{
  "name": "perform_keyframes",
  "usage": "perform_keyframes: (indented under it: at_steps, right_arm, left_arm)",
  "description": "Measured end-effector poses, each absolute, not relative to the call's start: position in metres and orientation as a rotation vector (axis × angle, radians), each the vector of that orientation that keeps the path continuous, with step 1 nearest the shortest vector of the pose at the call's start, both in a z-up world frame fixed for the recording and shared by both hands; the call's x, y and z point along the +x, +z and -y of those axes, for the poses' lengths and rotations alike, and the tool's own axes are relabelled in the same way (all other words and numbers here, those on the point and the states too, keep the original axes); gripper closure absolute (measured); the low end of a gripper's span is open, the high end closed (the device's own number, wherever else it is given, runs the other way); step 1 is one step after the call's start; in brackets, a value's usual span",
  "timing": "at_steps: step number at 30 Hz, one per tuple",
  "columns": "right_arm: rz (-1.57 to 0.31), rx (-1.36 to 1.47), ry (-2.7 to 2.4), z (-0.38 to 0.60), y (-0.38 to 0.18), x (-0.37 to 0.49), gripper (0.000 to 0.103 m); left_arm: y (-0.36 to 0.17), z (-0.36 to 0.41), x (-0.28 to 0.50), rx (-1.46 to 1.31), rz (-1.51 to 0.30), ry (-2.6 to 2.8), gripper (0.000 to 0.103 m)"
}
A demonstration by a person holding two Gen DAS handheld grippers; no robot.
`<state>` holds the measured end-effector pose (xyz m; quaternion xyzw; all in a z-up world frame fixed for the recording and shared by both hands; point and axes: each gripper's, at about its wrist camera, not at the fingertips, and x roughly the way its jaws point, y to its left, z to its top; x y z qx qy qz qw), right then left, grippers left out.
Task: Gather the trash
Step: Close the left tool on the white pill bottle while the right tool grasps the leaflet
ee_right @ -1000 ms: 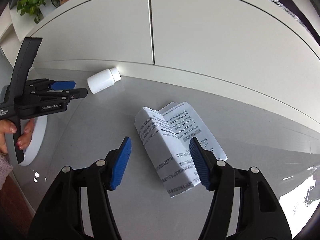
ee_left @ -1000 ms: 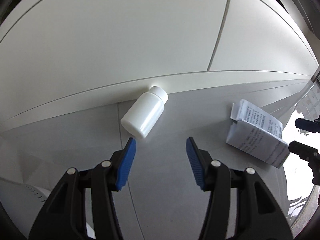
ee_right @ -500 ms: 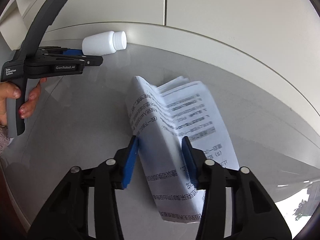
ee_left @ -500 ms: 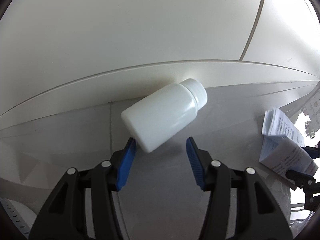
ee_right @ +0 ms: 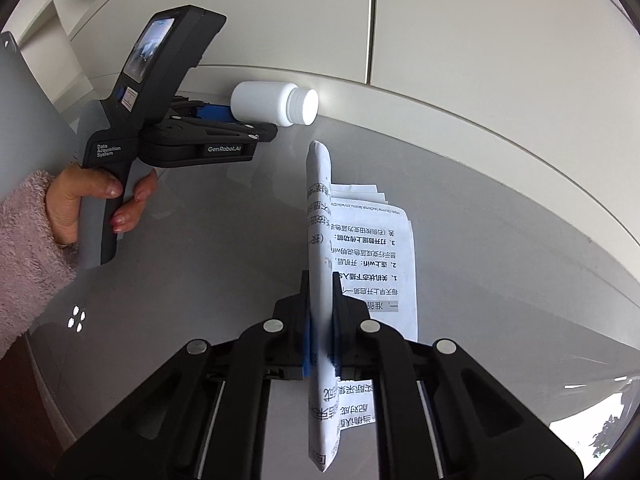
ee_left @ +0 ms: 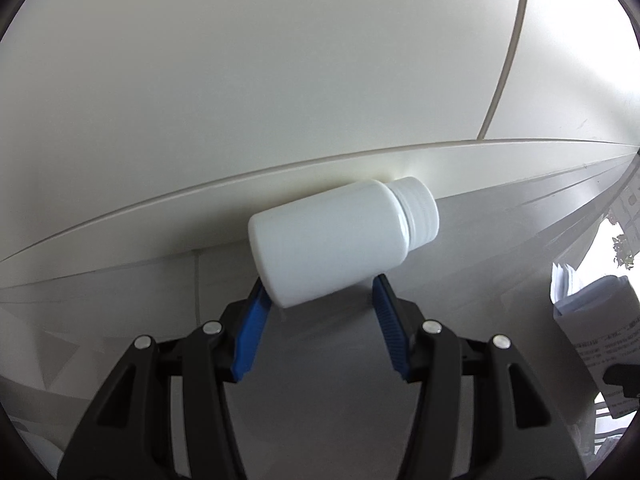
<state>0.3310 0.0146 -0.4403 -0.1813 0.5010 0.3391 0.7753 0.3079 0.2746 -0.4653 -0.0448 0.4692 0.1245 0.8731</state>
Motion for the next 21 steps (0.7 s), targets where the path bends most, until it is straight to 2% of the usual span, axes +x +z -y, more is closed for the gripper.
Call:
perform_keyframes:
  at_steps: [13, 21]
  right_arm:
    - [-1.101, -0.353, 0.728, -0.022, -0.430, 0.304, 0.096]
    - [-1.115, -0.332, 0.721, -0.017, -0.425, 0.305, 0.096]
  left_arm:
    - [-0.467, -0.246, 0.327, 0.172, -0.957, 0.301, 0.048]
    - [-0.464, -0.236, 0.333, 0.267, -0.924, 0.295, 0.052]
